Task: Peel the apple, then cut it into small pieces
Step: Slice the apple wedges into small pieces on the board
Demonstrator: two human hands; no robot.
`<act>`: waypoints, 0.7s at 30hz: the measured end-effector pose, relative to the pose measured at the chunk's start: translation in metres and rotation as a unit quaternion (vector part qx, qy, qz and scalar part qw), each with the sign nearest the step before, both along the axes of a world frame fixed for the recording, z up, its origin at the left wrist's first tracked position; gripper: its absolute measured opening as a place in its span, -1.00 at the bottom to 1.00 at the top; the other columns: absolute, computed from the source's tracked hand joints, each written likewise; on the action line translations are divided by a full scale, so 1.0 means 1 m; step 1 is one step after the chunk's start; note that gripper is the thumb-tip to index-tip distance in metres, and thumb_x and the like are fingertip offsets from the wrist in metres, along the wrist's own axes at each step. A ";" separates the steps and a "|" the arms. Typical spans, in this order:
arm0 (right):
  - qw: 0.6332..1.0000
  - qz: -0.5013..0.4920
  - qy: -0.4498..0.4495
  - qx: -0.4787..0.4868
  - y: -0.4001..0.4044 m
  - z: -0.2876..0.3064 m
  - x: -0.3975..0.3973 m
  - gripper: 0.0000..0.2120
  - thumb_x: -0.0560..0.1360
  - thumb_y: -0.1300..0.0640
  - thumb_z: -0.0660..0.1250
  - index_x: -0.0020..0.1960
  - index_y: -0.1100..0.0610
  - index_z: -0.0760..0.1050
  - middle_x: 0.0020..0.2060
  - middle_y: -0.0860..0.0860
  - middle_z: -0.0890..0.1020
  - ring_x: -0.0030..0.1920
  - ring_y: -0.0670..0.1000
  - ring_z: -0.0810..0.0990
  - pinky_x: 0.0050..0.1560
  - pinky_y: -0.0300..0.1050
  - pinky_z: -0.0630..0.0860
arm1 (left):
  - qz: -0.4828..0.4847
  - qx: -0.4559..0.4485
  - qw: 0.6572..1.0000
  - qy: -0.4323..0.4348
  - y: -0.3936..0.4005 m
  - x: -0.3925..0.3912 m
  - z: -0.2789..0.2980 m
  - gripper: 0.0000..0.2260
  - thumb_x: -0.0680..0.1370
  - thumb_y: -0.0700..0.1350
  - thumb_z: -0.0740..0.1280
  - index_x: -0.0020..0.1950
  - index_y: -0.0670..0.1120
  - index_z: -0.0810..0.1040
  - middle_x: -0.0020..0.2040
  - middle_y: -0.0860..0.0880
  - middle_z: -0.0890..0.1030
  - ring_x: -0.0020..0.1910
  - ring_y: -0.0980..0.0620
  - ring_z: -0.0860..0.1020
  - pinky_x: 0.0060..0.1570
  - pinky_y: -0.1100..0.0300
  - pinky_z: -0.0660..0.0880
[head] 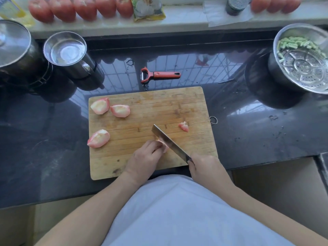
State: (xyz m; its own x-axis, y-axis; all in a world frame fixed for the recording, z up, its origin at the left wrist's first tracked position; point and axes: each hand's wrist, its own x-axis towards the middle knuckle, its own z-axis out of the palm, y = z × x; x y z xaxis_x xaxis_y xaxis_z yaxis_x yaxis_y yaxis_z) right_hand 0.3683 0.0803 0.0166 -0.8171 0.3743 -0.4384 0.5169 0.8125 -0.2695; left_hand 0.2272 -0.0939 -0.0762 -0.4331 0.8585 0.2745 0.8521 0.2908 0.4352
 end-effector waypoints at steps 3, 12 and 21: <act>0.999 0.033 -0.007 0.021 -0.001 -0.002 0.002 -0.91 0.56 0.16 0.23 -0.12 0.09 0.39 -0.38 0.06 0.56 -0.36 0.21 0.56 -0.36 0.02 0.53 | 0.013 0.000 1.000 0.000 0.001 0.004 0.000 -0.80 0.71 -0.21 0.24 0.09 -0.17 0.67 0.04 -0.09 0.65 0.02 -0.10 0.59 -0.18 0.02 0.61; 0.991 0.093 -0.033 0.093 0.002 0.001 0.008 -0.75 0.27 0.24 0.50 -0.22 0.04 0.45 -0.52 -0.03 0.47 -0.60 0.14 0.44 -0.59 -0.14 0.22 | 0.023 0.020 1.000 0.004 0.008 0.007 0.005 -0.61 0.76 -0.15 0.07 0.10 -0.18 0.70 0.05 -0.10 0.67 0.02 -0.16 0.62 -0.08 0.02 0.61; 0.985 0.130 -0.091 0.072 -0.002 0.004 -0.016 -0.85 0.55 0.24 0.18 -0.06 0.06 0.23 -0.20 0.06 0.59 -0.22 0.20 0.58 -0.42 -0.05 0.21 | 0.031 0.023 0.999 0.009 0.008 0.005 0.006 -0.52 0.77 -0.14 -0.01 0.06 -0.18 0.72 0.05 -0.08 0.69 0.00 -0.15 0.63 -0.18 0.03 0.62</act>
